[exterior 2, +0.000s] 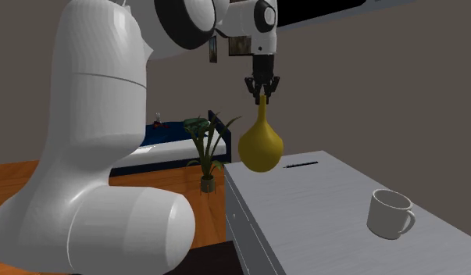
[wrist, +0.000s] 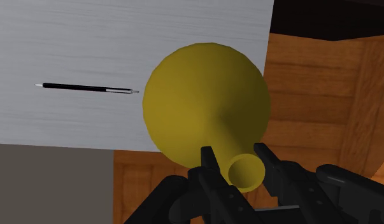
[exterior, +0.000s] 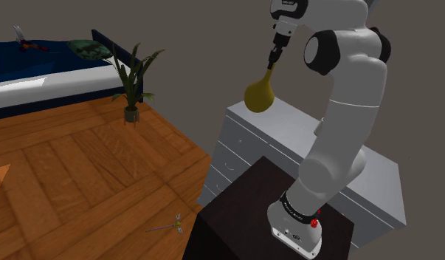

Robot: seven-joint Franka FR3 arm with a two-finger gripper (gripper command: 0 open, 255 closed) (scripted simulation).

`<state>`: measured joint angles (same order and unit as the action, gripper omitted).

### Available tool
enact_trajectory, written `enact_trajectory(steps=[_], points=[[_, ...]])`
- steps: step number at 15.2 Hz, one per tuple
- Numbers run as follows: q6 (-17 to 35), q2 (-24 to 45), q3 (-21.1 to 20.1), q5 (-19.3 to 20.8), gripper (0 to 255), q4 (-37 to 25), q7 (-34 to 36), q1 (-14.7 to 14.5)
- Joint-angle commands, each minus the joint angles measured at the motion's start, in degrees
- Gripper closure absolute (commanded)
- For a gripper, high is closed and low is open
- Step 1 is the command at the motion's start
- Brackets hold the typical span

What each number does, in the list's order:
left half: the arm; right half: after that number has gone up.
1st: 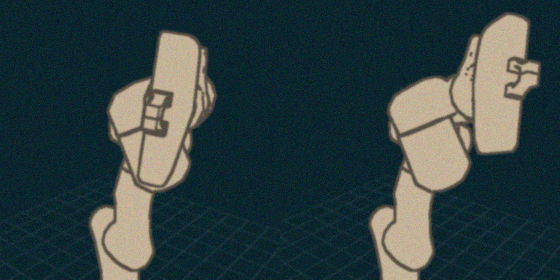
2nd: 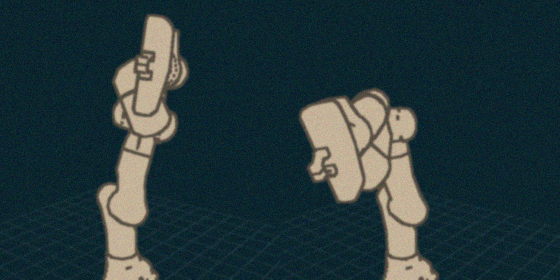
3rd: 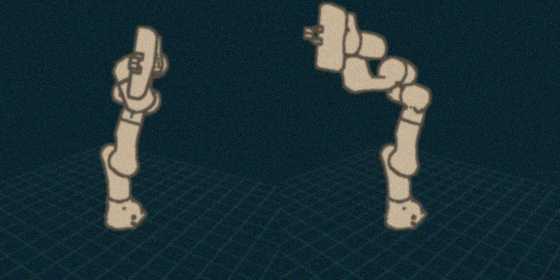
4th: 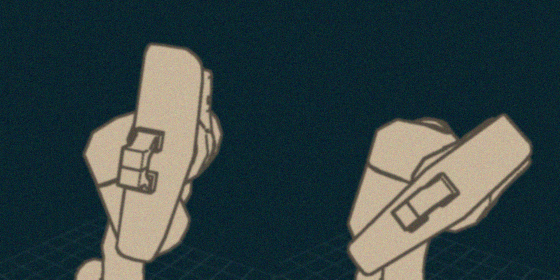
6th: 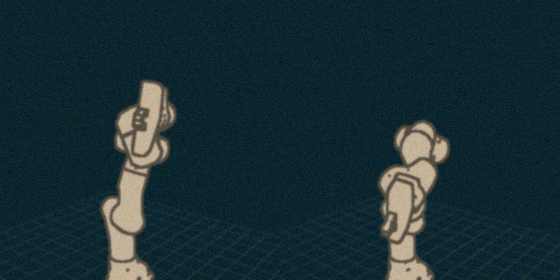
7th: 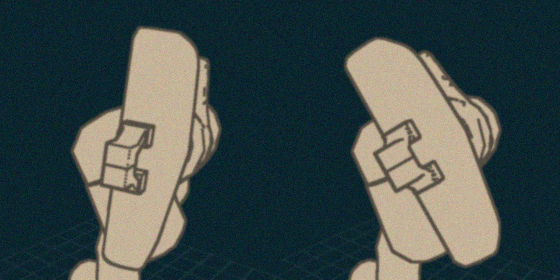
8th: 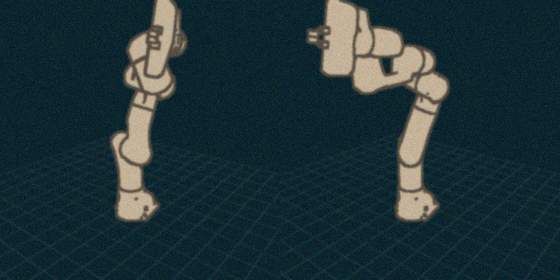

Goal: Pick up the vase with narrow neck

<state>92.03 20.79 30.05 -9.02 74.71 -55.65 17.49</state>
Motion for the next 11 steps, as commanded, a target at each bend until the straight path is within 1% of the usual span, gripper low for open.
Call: enact_trajectory(steps=[1,9,11], points=[[-2.00,0.56,0.02,-0.27,255,-2.62,-0.07,0.46],[-9.92,3.52,-0.04,-1.72,255,-13.38,-0.32,2.77],[-10.08,3.59,-0.04,-1.75,255,-13.62,-0.32,2.83]])
